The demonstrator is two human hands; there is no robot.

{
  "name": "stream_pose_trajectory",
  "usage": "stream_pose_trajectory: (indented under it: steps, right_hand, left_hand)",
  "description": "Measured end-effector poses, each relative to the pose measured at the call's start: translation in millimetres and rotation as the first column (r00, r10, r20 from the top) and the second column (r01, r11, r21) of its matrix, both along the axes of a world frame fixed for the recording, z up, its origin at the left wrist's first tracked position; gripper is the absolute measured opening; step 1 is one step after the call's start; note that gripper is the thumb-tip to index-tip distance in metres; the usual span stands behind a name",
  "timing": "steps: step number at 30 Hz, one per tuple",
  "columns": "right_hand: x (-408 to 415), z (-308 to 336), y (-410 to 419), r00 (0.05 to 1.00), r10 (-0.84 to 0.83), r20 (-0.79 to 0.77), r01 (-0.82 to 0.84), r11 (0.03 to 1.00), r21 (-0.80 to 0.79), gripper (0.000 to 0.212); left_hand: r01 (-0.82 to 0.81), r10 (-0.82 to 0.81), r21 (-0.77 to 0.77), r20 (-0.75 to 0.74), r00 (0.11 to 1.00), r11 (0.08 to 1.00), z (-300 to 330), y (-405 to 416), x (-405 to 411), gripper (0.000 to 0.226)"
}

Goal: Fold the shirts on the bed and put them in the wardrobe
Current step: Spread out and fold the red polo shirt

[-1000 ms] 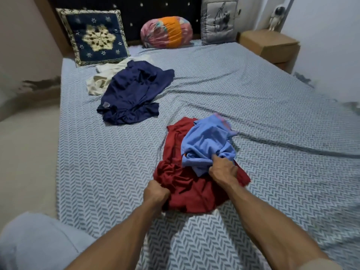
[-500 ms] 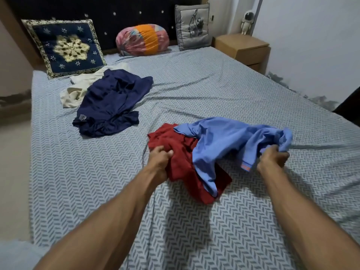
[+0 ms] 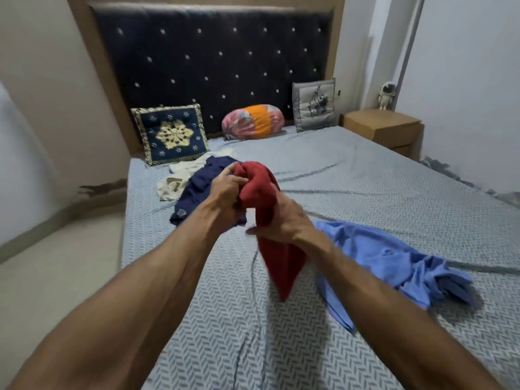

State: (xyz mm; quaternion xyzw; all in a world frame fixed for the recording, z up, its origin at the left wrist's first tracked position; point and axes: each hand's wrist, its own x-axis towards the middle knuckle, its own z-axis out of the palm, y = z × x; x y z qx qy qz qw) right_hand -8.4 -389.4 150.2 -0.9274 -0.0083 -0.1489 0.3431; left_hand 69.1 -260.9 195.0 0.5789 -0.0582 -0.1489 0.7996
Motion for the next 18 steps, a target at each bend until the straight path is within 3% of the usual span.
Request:
stream_pose_trajectory:
  steps: [2, 3, 5, 7, 8, 10, 12, 15, 18]
  right_hand:
    - [18, 33, 17, 0.981, -0.150, 0.119, 0.146, 0.988, 0.044, 0.043]
    - [25, 52, 22, 0.979, -0.140, 0.150, 0.118, 0.983, 0.143, 0.036]
    - [40, 96, 28, 0.987, -0.043, 0.158, -0.016, 0.936, 0.352, 0.045]
    - [48, 139, 35, 0.985, -0.001, 0.175, -0.086, 0.868, 0.489, 0.051]
    - [52, 157, 39, 0.984, 0.002, 0.180, -0.102, 0.832, 0.545, 0.049]
    - [56, 194, 50, 0.978, 0.023, 0.207, -0.152, 0.757, 0.635, 0.050]
    - [59, 223, 63, 0.963, 0.081, 0.258, -0.246, 0.660, 0.710, 0.048]
    - [60, 249, 77, 0.948, 0.175, 0.264, -0.316, 0.571, 0.758, 0.030]
    - [57, 260, 78, 0.968, 0.113, 0.225, -0.238, 0.700, 0.673, 0.020]
  left_hand:
    - [0.021, -0.020, -0.080, 0.010, 1.000, 0.997, 26, 29, 3, 0.034]
    - [0.066, -0.066, -0.159, 0.003, 0.998, 0.985, 39, 45, 2, 0.030]
    - [0.118, -0.118, -0.237, 0.012, 0.993, 0.964, 63, 82, 5, 0.027]
    - [0.094, -0.088, -0.216, 0.037, 0.995, 0.972, 78, 110, 11, 0.037]
    - [0.059, -0.047, -0.157, 0.080, 0.996, 0.986, 81, 121, 17, 0.046]
    - [-0.071, 0.039, 0.122, 0.252, 0.967, 0.990, 89, 138, 26, 0.060]
    - [-0.122, -0.022, 0.341, 0.389, 0.921, 0.932, 95, 151, 30, 0.065]
    - [-0.064, -0.072, 0.329, 0.387, 0.919, 0.942, 107, 157, 31, 0.046]
    - [-0.203, 0.081, 0.277, 0.394, 0.915, 0.939, 124, 170, 33, 0.011]
